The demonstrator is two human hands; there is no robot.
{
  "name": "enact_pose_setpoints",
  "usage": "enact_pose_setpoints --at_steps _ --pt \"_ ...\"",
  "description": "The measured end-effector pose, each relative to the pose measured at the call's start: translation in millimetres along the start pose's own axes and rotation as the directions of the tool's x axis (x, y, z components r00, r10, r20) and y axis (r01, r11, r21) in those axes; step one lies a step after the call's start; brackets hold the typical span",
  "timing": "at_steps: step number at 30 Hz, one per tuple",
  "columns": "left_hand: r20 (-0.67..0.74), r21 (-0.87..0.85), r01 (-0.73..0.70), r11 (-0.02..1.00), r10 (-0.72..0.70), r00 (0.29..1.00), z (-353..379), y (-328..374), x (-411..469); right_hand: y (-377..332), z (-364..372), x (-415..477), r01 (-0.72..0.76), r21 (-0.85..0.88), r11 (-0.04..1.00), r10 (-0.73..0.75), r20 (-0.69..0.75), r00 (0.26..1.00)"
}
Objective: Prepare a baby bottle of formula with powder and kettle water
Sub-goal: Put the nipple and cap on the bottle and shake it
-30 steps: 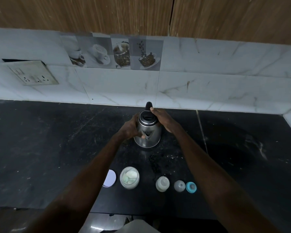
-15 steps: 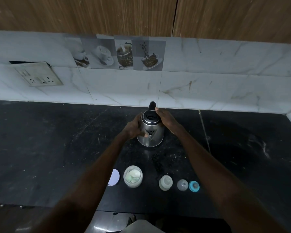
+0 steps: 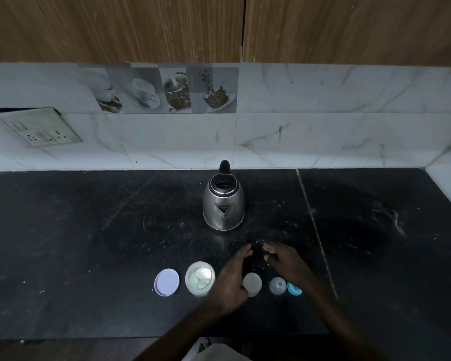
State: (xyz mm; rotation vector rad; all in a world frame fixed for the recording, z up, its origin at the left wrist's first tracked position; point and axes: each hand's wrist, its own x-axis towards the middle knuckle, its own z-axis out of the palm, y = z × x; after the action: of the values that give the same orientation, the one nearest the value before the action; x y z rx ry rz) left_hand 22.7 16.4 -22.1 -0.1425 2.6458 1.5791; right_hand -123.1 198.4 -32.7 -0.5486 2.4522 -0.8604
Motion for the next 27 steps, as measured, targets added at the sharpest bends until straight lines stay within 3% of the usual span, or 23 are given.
enact_pose_setpoints --at_steps 4,7,14,17,21,27 --pt "0.147 0.147 0.074 0.986 -0.096 0.985 18.8 -11.8 -13.6 21.2 -0.2 -25.7 0.012 -0.101 0.995 -0.010 0.017 1.000" --pt "0.158 0.194 0.091 0.977 -0.123 0.980 27.8 -18.2 -14.4 26.0 -1.6 -38.8 -0.007 -0.152 0.988 0.005 -0.015 1.000" --pt "0.024 0.150 0.135 0.979 -0.140 0.990 42.6 -22.7 -8.1 20.5 8.0 -52.6 -0.046 -0.307 0.951 0.080 0.099 0.992" --pt "-0.037 0.134 0.151 0.979 -0.147 0.988 45.0 -25.1 -8.7 18.9 18.6 -57.8 0.028 -0.443 0.896 0.044 0.150 0.988" --pt "-0.080 0.138 0.149 0.979 -0.139 0.987 48.7 -32.1 -10.7 34.0 33.4 -60.5 0.093 -0.523 0.847 -0.032 0.124 0.992" --pt "-0.101 0.134 0.146 0.980 -0.133 0.986 48.2 -33.9 -11.2 43.6 38.7 -64.9 0.115 -0.480 0.870 -0.101 0.055 0.993"
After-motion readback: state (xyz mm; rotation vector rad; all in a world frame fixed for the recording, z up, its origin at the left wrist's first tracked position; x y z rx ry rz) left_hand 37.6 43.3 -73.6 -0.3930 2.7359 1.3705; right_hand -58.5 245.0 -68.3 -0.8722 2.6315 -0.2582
